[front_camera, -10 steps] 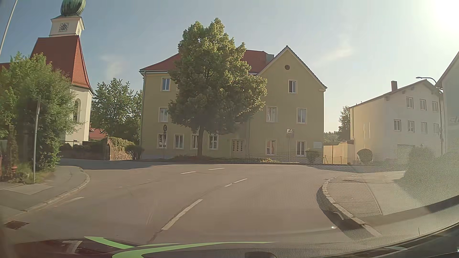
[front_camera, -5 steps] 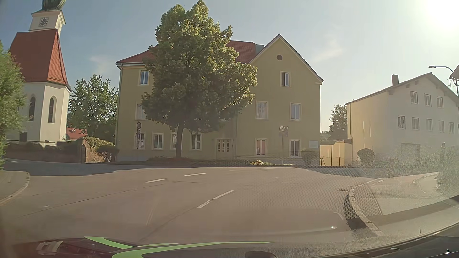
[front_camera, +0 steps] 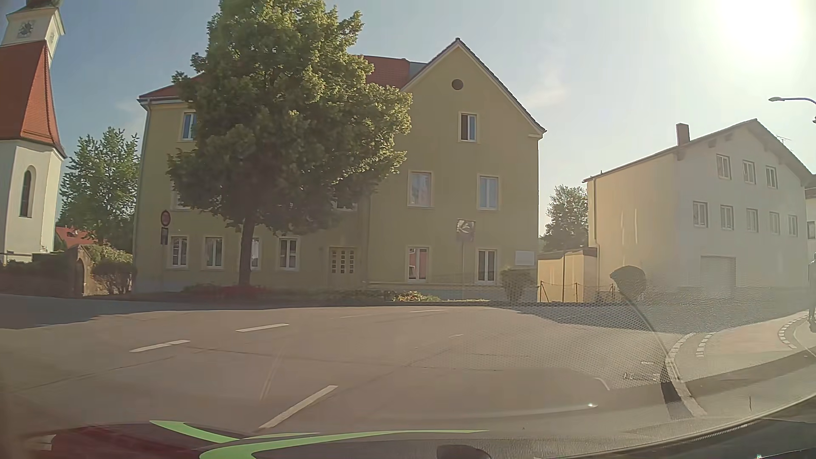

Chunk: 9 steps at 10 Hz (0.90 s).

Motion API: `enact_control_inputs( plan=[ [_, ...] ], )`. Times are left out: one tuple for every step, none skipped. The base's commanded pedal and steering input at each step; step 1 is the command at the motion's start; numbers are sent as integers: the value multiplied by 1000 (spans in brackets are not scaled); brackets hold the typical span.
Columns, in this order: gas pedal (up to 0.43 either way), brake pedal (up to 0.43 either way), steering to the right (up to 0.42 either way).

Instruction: Follow the waypoints while adhering to traffic rules and regulations

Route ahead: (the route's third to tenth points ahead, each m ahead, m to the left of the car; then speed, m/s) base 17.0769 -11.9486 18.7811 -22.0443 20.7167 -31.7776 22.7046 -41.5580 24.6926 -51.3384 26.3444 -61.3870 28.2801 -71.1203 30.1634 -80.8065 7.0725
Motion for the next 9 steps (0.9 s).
enact_control_inputs(
  plan=[
    [28,0,163],
    [28,0,176],
    [28,0,189],
    [47,0,198],
    [59,0,207],
    [67,0,217],
    [67,0,230],
    [67,0,243],
    [67,0,256]
  ],
)
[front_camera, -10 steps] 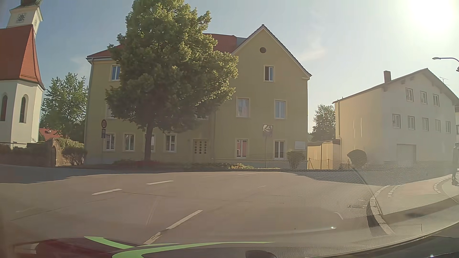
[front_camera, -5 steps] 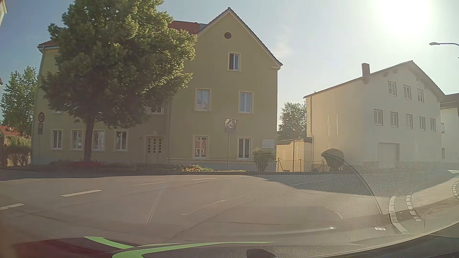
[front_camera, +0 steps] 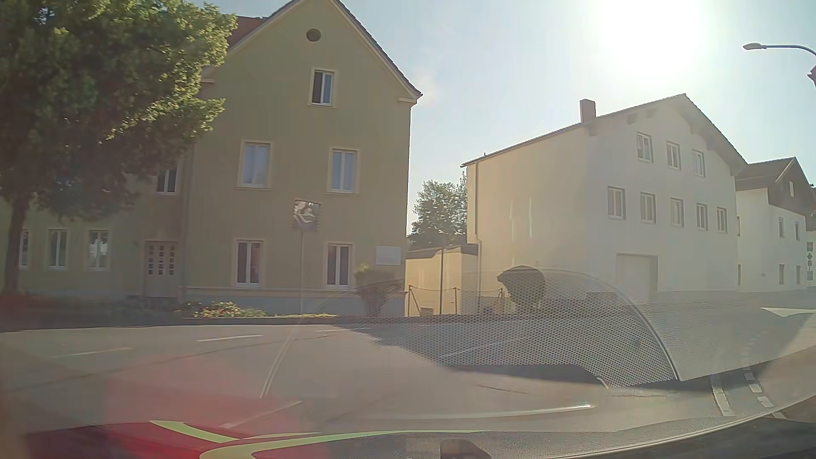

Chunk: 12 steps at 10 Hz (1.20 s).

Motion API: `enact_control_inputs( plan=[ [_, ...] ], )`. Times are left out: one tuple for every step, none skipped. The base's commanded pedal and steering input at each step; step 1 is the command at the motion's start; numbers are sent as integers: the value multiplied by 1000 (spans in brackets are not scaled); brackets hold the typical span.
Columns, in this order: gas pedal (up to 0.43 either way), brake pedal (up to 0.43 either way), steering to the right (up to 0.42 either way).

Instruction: Follow the waypoints while adhering to traffic rules and regulations

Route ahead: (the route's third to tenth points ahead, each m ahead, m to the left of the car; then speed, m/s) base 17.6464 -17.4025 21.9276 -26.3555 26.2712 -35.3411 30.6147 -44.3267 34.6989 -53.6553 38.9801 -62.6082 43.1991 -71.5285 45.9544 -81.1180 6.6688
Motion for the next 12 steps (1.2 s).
enact_control_inputs(
  plan=[
    [67,0,267],
    [87,0,272],
    [98,0,272],
    [130,0,271],
    [130,0,272],
    [138,0,272],
    [150,0,271],
    [150,0,271],
    [150,0,270],
    [157,0,269],
    [169,0,268],
    [169,0,267]
  ],
)
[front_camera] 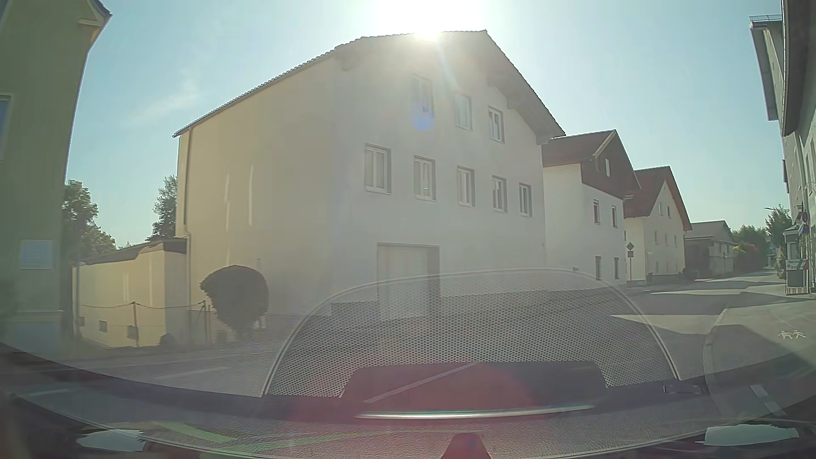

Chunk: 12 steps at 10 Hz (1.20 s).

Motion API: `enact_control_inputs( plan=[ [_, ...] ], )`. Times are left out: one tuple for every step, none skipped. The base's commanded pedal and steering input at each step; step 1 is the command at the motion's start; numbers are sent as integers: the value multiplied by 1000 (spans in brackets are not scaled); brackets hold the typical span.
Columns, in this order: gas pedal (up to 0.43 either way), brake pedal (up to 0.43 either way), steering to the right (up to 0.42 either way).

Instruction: Follow the waypoints while adhering to traffic rules and regulations

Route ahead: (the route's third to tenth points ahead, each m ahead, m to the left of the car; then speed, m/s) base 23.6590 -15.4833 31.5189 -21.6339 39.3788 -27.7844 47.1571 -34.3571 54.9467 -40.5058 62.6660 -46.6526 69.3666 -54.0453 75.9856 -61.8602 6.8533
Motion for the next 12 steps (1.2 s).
enact_control_inputs(
  plan=[
    [177,0,263],
    [197,0,261],
    [197,0,260],
    [209,0,259],
    [220,0,254],
    [220,0,248],
    [240,0,238],
    [248,0,224],
    [260,0,212],
    [260,0,200],
    [260,0,186],
    [260,0,171]
  ],
)
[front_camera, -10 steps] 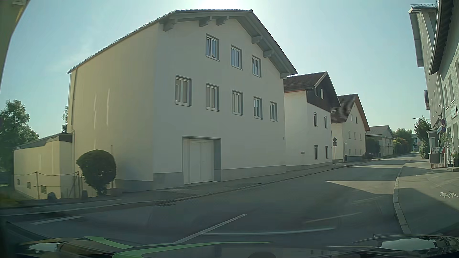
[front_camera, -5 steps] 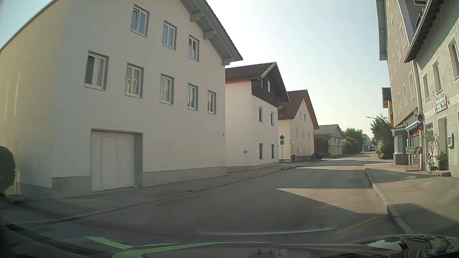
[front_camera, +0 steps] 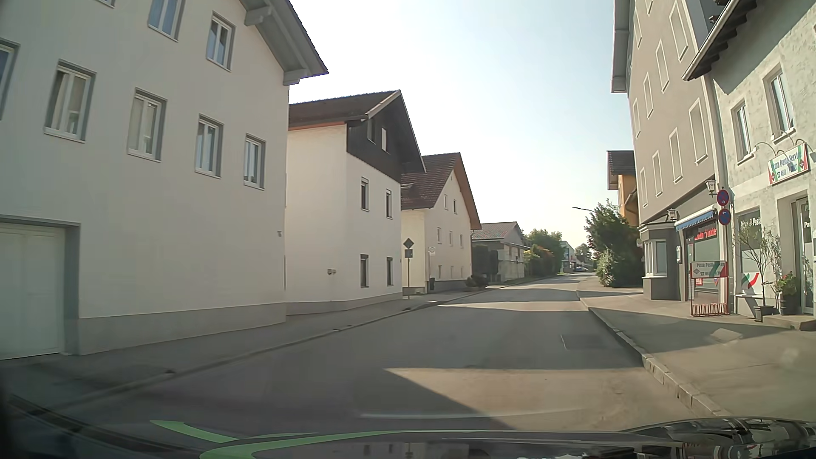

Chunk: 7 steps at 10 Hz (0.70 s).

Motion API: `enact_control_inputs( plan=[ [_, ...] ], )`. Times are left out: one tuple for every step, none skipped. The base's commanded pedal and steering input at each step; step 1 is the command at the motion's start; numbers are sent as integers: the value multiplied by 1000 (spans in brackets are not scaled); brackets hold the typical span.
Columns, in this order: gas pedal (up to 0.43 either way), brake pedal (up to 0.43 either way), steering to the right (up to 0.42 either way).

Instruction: Follow the waypoints while adhering to traffic rules and regulations

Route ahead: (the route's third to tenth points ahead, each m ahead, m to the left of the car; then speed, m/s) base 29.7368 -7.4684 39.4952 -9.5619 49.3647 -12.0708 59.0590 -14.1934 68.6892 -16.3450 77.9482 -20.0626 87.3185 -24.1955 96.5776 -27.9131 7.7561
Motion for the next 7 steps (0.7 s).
enact_control_inputs(
  plan=[
    [260,0,160],
    [260,0,150],
    [260,0,140],
    [268,0,130],
    [268,0,115],
    [268,0,97],
    [280,0,86]
  ],
)
